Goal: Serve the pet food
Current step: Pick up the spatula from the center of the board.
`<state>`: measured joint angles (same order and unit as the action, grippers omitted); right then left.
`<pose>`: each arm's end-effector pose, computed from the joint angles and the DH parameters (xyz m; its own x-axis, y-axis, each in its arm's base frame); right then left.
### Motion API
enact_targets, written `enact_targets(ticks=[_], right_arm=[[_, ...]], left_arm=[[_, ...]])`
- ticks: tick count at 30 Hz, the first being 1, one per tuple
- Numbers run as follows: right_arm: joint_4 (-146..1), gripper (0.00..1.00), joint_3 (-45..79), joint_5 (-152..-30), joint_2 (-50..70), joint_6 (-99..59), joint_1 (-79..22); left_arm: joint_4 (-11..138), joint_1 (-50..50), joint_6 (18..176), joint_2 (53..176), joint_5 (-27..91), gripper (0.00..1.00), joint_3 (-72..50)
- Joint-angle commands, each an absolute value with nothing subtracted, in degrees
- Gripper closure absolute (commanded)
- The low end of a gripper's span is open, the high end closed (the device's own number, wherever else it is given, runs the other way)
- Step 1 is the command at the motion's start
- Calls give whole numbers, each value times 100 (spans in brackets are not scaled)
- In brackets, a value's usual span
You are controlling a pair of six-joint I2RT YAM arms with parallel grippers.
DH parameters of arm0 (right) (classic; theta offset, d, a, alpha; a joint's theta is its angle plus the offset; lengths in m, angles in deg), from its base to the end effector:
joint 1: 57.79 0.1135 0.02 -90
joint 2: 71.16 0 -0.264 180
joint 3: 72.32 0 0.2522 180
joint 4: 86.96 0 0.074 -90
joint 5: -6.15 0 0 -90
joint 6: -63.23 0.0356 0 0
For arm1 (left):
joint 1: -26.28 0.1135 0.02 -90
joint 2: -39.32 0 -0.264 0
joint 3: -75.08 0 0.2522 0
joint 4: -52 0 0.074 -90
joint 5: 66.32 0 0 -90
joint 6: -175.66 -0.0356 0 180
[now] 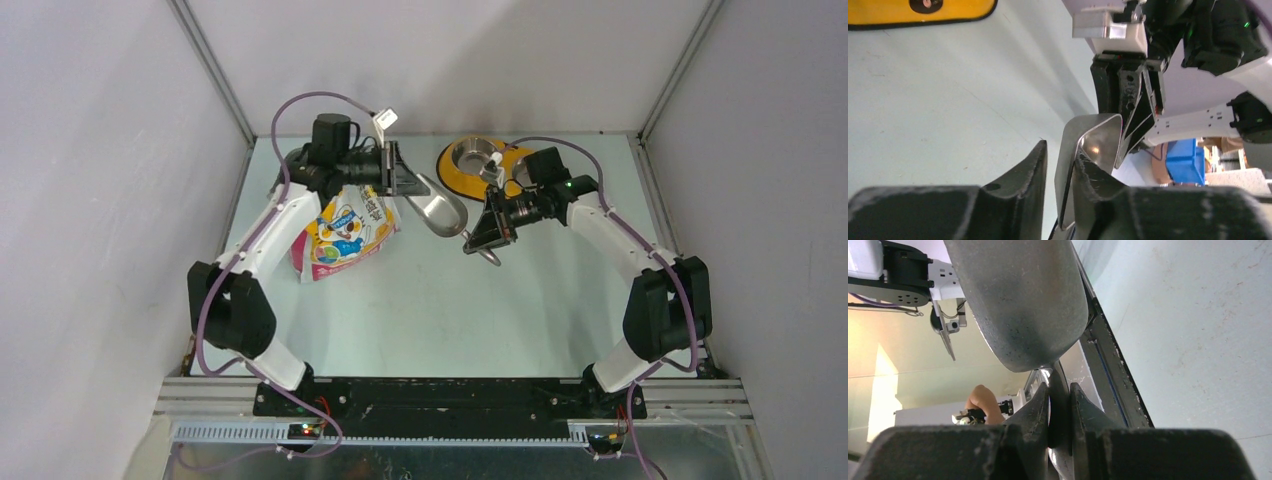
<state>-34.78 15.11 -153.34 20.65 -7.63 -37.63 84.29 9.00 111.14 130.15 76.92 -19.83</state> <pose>0.2959 0.1442 0.2859 -0.9385 -0.2222 -0.2643 -0.3150 0.2370 0.9190 0.3347 -0.1340 0.3504 -0.7739 -0.0289 -0.6326 0.5749 0.3870 -0.7210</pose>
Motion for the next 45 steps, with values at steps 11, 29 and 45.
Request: enact_targets(ticks=[11, 29, 45], right_arm=[[-3432, 67, 1858, -15767, 1740, -1223, -3739], [-4452, 37, 1203, -16044, 1518, -676, -3758], [-4442, 49, 1202, -16223, 1460, -632, -3831]], left_arm=[[9746, 521, 10128, 13188, 7752, 100, -2648], [7980, 642, 11458, 12959, 7797, 100, -2229], [8257, 955, 11204, 12980, 7665, 100, -2321]])
